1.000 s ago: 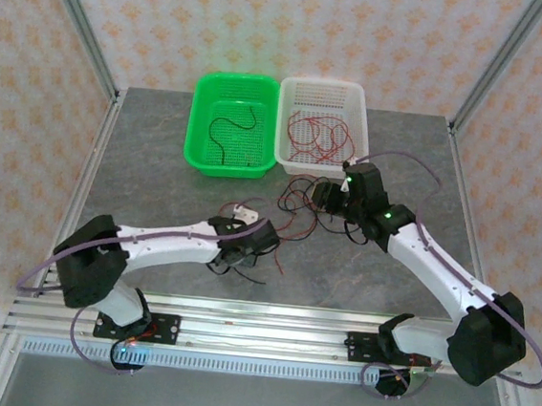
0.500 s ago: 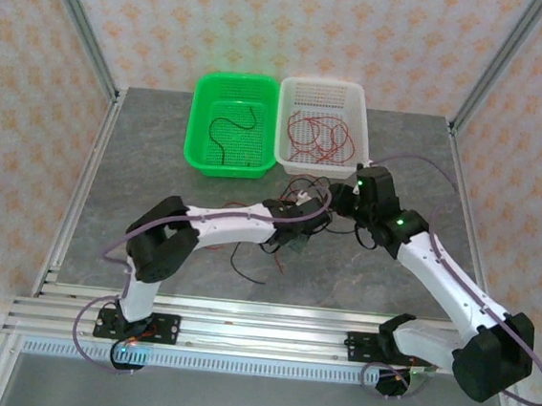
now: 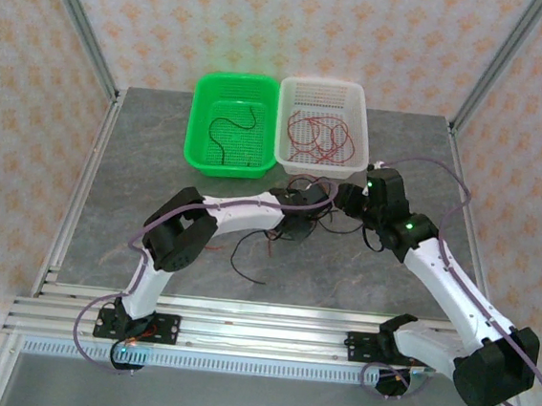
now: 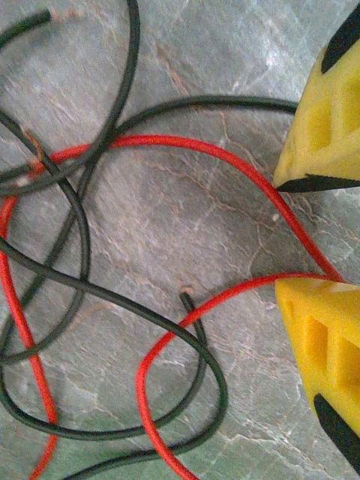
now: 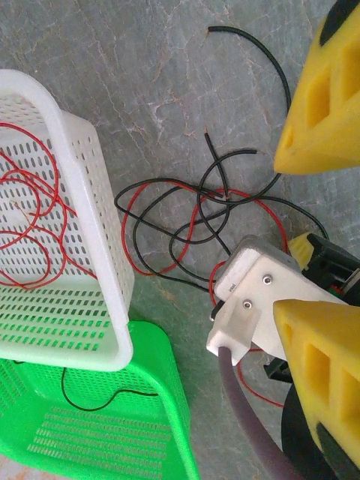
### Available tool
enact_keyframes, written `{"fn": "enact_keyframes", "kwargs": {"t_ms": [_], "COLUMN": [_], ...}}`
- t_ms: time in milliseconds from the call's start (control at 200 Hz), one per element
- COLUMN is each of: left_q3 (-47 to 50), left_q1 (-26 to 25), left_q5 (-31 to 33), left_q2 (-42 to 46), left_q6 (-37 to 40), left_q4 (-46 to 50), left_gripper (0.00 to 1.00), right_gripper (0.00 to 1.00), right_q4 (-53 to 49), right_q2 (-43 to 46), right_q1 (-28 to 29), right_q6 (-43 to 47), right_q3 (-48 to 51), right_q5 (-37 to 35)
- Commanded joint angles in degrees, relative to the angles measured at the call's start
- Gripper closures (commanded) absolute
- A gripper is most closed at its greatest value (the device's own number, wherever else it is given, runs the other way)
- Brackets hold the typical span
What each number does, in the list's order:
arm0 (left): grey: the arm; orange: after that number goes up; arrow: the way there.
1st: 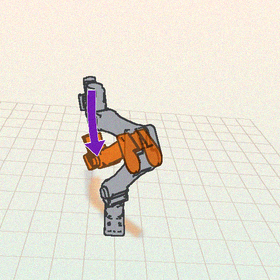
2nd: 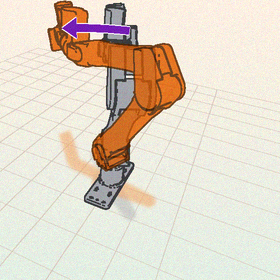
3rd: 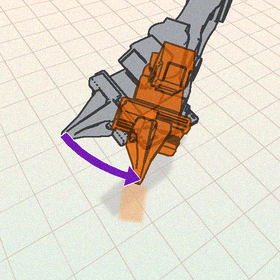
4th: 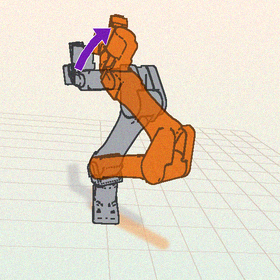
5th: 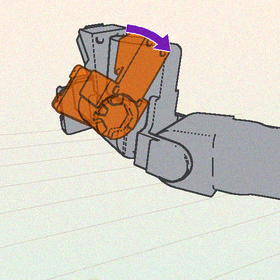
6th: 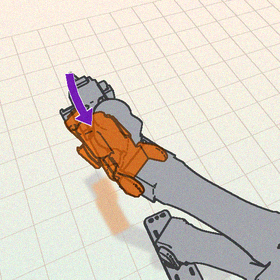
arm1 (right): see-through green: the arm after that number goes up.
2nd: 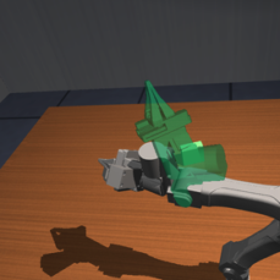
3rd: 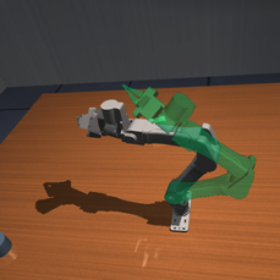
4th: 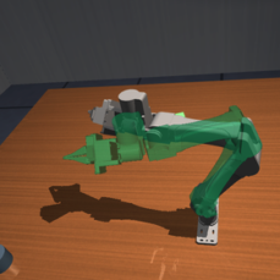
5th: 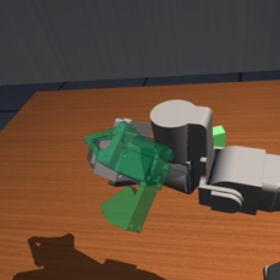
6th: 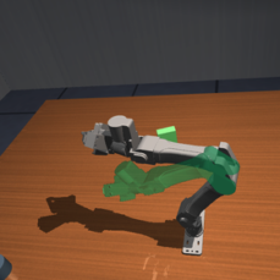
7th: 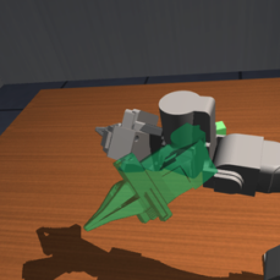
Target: Untangle the cables
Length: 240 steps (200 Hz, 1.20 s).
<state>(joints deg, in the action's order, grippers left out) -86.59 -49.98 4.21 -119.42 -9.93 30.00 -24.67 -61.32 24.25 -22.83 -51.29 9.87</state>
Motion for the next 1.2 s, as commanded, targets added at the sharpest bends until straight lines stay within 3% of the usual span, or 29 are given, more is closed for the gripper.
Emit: {"fn": "enact_keyframes", "kwargs": {"t_ms": [0,320,511,856,1041,1196], "left_q3": [-0.92,2.94,3.27,-0.82,-1.81,-1.32], "left_q1": [-0.03,-0.03,-0.11,-2.41,-4.96,-6.04], "left_q5": [-2.01,-1.78,0.37,3.23,2.3,1.33], "left_q2": [-2.05,-2.23,-1.08,15.69,23.36,26.63], "left_q6": [2.18,3.55,5.06,2.58,0.19,-2.2], "left_q4": [0.24,-2.53,-4.6,-4.61,-4.73,-5.94], "left_gripper": [0.64,0.77,1.0,1.0,1.0,1.0], "right_gripper": [0.53,0.53,0.53,0.53,0.53,0.53], "right_q4": [-1.17,-0.9,-1.26,0.72,8.2,16.03], "right_q2": [0.7,0.59,1.11,1.86,-3.11,-9.37], "right_q1": [-0.43,-0.61,-0.61,-2.12,-3.22,-3.24], "right_q6": [0.49,0.48,0.52,-0.35,-1.01,-2.35], "right_q3": [0.14,0.13,0.1,1.94,3.54,3.39], "right_q5": [-1.3,-0.97,-1.1,0.05,7.45,17.76]}}
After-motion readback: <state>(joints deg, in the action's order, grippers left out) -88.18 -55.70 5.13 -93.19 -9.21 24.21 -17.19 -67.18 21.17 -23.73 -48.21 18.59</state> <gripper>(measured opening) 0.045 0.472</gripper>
